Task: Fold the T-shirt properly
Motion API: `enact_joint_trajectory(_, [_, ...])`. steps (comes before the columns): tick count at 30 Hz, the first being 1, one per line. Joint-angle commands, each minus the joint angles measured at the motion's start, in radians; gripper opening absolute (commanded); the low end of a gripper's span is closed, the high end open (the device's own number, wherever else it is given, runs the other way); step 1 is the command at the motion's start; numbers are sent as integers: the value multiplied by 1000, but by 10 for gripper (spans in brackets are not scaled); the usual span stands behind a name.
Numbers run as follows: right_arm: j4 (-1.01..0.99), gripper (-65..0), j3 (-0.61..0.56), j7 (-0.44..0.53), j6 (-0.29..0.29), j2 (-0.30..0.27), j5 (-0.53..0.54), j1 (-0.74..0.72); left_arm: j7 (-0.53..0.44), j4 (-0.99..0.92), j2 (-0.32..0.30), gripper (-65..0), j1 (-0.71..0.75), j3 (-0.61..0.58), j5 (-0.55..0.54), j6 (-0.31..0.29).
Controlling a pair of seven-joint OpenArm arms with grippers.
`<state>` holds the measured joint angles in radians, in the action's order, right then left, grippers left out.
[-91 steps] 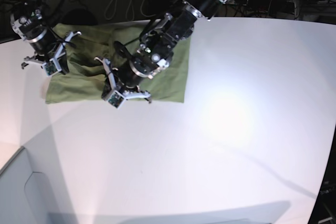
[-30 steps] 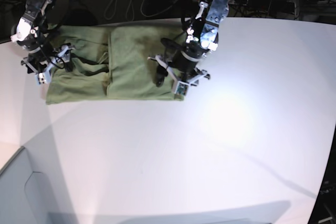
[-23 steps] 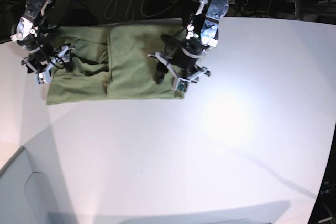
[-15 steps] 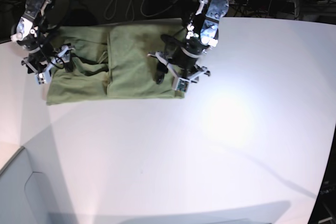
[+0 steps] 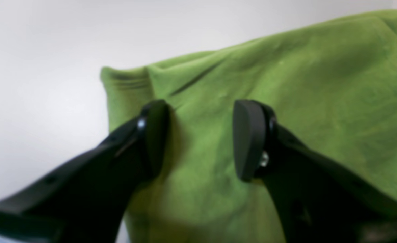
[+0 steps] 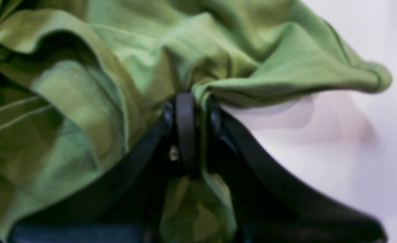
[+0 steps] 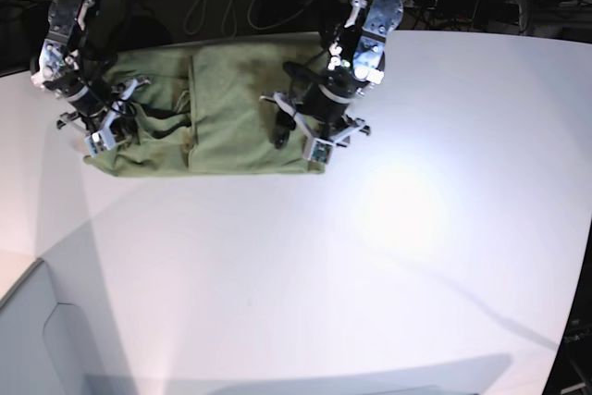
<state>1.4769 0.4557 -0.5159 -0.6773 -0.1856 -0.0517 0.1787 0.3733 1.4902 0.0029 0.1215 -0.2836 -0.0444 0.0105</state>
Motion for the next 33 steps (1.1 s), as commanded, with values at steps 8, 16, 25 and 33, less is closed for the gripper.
enact_joint_trajectory(8, [41, -649, 35, -48, -21, -35, -44, -21, 10, 155, 6, -347, 5, 2, 2, -2])
enact_joint_trajectory(16, [183, -649, 36, -48, -21, -33, -44, -11, 39, 183, -65, -347, 27, 2, -4, -2])
enact_joint_trajectory(25, [319, -649, 30, -74, -21, -12, -44, 6, 36, 60, -59, -347, 17, 2, -4, -2])
enact_joint_trajectory(33, [463, -649, -134, -77, -21, -4, -44, 41, 36, 30, -42, -347, 16, 2, -4, -2])
